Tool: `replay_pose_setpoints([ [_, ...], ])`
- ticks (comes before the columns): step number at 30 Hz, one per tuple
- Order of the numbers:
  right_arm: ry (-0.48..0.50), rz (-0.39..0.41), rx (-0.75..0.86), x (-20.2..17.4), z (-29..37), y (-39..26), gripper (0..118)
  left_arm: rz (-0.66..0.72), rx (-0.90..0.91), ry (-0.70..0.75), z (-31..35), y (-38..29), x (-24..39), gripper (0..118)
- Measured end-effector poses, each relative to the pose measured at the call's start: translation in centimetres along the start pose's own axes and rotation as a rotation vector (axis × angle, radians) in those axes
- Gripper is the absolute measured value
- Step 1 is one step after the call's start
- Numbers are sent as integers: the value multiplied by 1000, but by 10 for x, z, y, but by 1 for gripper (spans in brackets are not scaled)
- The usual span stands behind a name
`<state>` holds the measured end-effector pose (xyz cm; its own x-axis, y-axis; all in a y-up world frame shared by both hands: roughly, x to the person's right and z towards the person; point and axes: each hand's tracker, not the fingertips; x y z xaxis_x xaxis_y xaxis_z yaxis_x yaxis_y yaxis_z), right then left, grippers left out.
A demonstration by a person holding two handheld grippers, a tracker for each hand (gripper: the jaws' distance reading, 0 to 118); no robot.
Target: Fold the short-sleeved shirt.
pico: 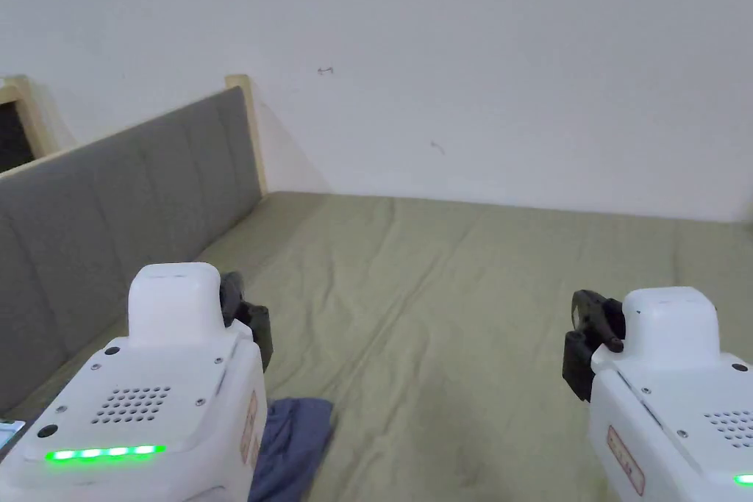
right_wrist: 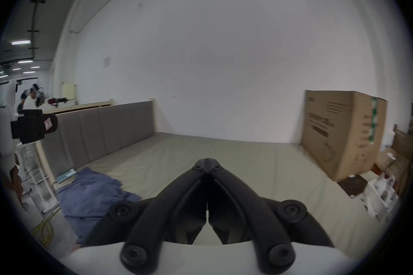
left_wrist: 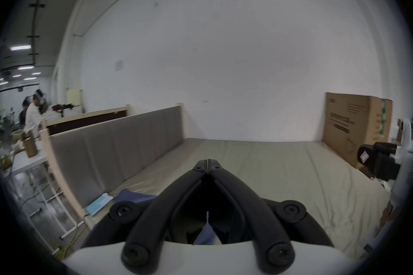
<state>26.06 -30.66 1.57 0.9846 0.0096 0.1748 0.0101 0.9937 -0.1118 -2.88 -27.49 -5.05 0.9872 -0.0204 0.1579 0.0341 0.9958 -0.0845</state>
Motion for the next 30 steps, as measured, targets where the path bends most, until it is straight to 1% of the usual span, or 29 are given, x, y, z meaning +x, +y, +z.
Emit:
replay_pose_setpoints([
  [3,139,-31,-18,-36,-20,1,0,10,-13,136,11,-1,-39,0],
  [5,187,-17,-28,-60,-30,-2,0,35,-26,195,16,-4,-60,0],
  [8,252,18,-66,-85,-40,-9,0,14,-68,243,15,-11,-78,0],
  [10,267,19,-77,-94,-43,-14,0,1,-107,264,8,-18,-81,0],
  [12,277,23,-95,-98,-45,-18,0,24,-148,256,-4,-28,-87,0],
  [14,280,25,-114,-98,-48,-24,0,78,-225,235,-28,-45,-94,0],
  [16,272,26,-133,-95,-50,-29,0,98,-342,210,-58,-66,-100,0],
  [17,267,26,-142,-93,-52,-32,0,117,-366,201,-75,-81,-104,0],
  [18,260,25,-155,-91,-54,-35,0,125,-431,203,-88,-93,-106,7],
  [19,251,26,-170,-88,-57,-38,0,146,-496,189,-103,-106,-109,24],
  [20,243,25,-180,-86,-59,-42,0,203,-529,170,-117,-121,-112,46],
  [22,229,17,-203,-81,-66,-47,0,278,-587,120,-145,-152,-119,52],
  [23,227,10,-218,-78,-70,-49,0,301,-642,128,-160,-165,-120,61],
  [24,221,3,-230,-76,-74,-51,0,273,-727,139,-174,-177,-118,71],
  [26,208,-1,-244,-73,-81,-55,0,241,-777,92,-191,-198,-113,88],
  [27,200,0,-251,-72,-84,-56,0,220,-818,68,-199,-206,-109,93],
  [29,186,4,-261,-69,-90,-61,0,222,-871,12,-213,-228,-104,108],
  [30,181,1,-270,-67,-94,-62,0,217,-919,-2,-218,-236,-99,108],
])
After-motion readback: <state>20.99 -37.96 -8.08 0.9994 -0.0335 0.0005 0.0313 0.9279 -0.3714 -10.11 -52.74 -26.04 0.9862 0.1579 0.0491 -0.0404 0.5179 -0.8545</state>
